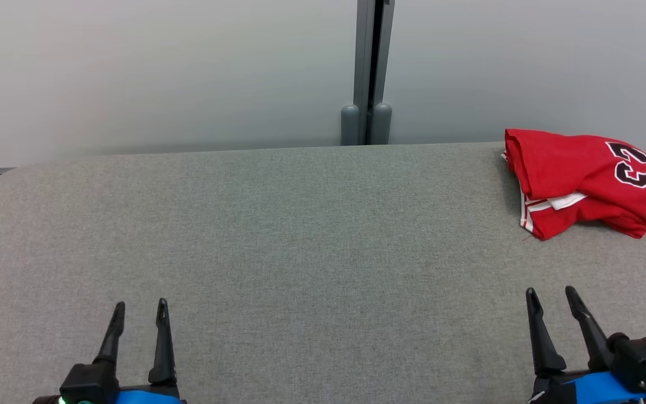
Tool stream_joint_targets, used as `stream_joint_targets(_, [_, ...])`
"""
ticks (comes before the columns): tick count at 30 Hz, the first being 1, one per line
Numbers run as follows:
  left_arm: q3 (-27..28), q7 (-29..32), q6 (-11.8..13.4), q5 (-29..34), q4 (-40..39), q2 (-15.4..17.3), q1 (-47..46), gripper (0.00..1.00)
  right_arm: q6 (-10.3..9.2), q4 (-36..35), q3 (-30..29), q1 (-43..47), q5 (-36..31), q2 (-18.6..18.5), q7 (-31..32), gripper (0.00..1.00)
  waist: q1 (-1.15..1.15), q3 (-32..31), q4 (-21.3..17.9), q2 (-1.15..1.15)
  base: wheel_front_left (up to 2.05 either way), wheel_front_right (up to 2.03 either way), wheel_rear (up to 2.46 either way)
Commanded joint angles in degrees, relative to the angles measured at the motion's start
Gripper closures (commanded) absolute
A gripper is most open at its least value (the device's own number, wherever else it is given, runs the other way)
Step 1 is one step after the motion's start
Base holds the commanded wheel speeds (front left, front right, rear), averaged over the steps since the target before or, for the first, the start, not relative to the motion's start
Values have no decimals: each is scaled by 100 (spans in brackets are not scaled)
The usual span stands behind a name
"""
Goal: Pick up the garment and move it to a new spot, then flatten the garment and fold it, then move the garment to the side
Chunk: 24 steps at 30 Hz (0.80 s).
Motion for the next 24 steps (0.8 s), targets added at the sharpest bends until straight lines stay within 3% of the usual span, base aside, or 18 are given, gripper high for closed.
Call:
stream_joint_targets(1, [10, 17, -3, -18, 60, -6, 5, 100, 0, 65, 0, -3, 17, 4, 4, 100, 0, 0, 0, -1, 0, 0, 0])
stream_joint_targets(8, [63, 147, -11, -309, 280, -24, 22, 100, 0, 272, -22, -35, 319, 29, 83, 100, 0, -1, -1, -1, 0, 0, 0])
stream_joint_targets(24, [142, 554, -63, -2082, 208, -27, -171, 100, 0, 335, -76, -224, 2047, 22, 437, 100, 0, -8, -5, -1, 0, 0, 0])
